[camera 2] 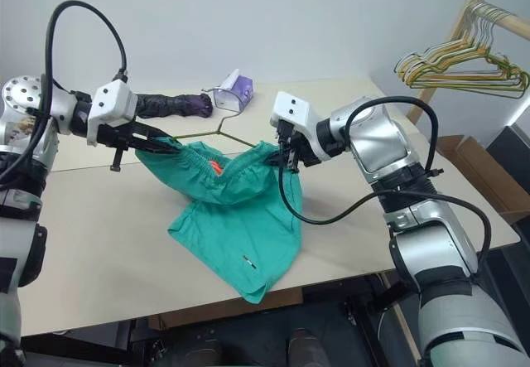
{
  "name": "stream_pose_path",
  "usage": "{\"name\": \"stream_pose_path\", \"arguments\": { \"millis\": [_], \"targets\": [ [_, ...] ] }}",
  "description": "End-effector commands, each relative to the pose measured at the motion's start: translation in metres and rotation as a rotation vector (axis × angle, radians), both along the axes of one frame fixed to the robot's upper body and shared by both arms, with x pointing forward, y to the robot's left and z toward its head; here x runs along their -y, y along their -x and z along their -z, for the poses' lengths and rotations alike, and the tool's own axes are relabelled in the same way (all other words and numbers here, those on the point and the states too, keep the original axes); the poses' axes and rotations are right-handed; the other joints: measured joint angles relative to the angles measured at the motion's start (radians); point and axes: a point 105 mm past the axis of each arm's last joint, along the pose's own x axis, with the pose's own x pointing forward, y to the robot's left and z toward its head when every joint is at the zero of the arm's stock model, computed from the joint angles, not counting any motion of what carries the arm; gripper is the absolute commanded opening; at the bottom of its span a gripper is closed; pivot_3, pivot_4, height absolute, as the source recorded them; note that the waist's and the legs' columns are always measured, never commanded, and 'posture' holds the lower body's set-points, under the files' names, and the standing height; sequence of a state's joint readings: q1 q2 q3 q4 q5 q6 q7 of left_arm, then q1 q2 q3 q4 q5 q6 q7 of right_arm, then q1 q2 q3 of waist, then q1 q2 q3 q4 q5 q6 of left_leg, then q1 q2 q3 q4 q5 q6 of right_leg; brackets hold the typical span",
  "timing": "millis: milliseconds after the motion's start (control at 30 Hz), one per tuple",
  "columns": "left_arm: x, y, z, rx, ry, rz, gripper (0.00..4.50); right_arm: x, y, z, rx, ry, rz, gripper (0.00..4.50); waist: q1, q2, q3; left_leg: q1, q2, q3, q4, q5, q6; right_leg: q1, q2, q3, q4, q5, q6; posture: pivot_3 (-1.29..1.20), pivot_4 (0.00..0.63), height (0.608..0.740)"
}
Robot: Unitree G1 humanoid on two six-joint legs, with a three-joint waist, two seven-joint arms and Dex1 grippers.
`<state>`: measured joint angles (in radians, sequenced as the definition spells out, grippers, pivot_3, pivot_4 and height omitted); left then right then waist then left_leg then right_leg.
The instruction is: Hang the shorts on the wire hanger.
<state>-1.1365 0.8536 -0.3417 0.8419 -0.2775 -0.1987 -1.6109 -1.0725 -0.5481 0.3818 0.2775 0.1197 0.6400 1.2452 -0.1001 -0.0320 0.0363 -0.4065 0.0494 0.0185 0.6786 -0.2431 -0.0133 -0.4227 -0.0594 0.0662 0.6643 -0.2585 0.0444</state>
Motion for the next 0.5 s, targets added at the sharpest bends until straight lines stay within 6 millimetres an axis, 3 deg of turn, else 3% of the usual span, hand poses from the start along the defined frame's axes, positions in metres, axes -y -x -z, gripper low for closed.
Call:
{"name": "stream_pose_path", "arguments": {
  "millis": [33,67,400,500],
  "targets": [
    [0.002,0.0,-0.016,0.043,0.039,0.014,0.11,0.003,-0.001,-0.011,0.052,-0.02,0.004,0.04,-0.001,0.0,0.0,0.0,0.0,0.0,0.0,0.0,0.0,0.0,0.0,0.0,0.0,0.0,0.0,-0.05,0.0,0.74],
    [0.002,0.001,-0.015,0.027,0.04,0.009,0.11,0.003,0.0,-0.011,0.055,-0.022,0.005,0.04,-0.001,0.0,0.0,0.0,0.0,0.0,0.0,0.0,0.0,0.0,0.0,0.0,0.0,0.0,0.0,-0.05,0.0,0.74],
    [-0.005,-0.005,-0.013,0.029,0.105,-0.033,3.31,0.012,0.004,-0.012,0.052,-0.068,0.05,0.0,0.0,0.0,0.0,0.0,0.0,0.0,0.0,0.0,0.0,0.0,0.0,0.0,0.0,0.0,0.0,-0.05,0.0,0.74],
    [-0.012,-0.007,-0.034,0.067,0.207,-0.076,4.3,0.019,0.005,-0.011,0.034,-0.092,0.106,0.0,-0.001,0.0,0.0,0.0,0.0,0.0,0.0,0.0,0.0,0.0,0.0,0.0,0.0,0.0,0.0,-0.07,0.0,0.74]
  ]
}}
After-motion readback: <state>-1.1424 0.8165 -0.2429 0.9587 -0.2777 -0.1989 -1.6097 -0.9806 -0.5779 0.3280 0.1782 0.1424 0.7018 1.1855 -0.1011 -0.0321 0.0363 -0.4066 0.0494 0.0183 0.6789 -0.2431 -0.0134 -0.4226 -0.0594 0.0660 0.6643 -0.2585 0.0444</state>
